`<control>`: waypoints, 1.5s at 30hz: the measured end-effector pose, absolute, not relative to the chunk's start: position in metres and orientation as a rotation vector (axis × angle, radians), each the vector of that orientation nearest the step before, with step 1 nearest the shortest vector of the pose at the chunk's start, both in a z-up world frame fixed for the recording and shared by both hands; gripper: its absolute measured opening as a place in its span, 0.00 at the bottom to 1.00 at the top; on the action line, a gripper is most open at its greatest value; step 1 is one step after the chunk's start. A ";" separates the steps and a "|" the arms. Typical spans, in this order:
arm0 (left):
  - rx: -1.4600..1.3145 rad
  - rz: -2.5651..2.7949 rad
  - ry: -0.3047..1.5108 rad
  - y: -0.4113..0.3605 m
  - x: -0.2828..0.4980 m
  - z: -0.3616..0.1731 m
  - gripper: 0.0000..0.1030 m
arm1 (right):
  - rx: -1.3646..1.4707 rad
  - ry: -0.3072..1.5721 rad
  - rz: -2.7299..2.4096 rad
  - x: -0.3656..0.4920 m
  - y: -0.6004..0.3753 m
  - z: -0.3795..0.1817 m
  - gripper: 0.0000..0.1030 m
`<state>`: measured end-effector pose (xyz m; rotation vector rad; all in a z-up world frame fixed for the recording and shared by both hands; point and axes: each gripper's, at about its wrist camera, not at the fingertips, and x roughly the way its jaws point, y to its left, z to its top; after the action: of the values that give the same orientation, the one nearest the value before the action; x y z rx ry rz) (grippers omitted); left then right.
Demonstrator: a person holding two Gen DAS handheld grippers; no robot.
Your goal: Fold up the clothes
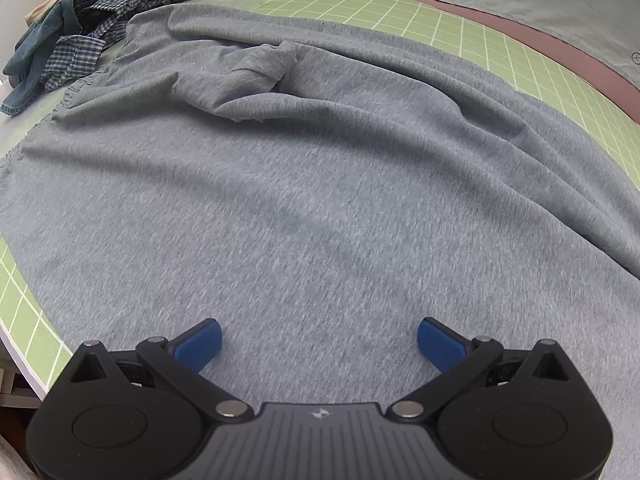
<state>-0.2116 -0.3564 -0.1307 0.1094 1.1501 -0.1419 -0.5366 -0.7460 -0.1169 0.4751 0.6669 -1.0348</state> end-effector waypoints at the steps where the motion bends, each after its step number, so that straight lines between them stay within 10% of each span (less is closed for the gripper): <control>1: 0.109 -0.141 1.150 -0.356 -0.212 -0.131 1.00 | 0.484 0.685 -1.033 -0.538 -0.743 -0.121 0.52; 9: 0.107 -0.138 1.146 -0.356 -0.212 -0.131 1.00 | 0.525 0.742 -0.979 -0.544 -0.724 -0.136 0.52; 13: 0.107 -0.137 1.146 -0.356 -0.212 -0.131 1.00 | 0.460 0.778 -0.963 -0.538 -0.721 -0.134 0.05; 19: 0.112 -0.147 1.143 -0.354 -0.212 -0.131 1.00 | 0.419 0.820 -1.016 -0.543 -0.725 -0.130 0.04; 21: 0.113 -0.150 1.142 -0.354 -0.212 -0.131 1.00 | 0.431 0.826 -1.024 -0.543 -0.728 -0.128 0.07; 25: 0.114 -0.152 1.145 -0.354 -0.211 -0.130 1.00 | 0.390 0.786 -1.048 -0.529 -0.733 -0.116 0.50; 45: 0.135 -0.178 1.145 -0.369 -0.133 -0.130 1.00 | 0.371 0.723 -0.659 -0.319 -0.841 -0.126 0.60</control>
<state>-0.1331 -0.3685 -0.1305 0.1351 1.1452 -0.1780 -0.3186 -0.8415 -0.1264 0.3715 0.7227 -0.6592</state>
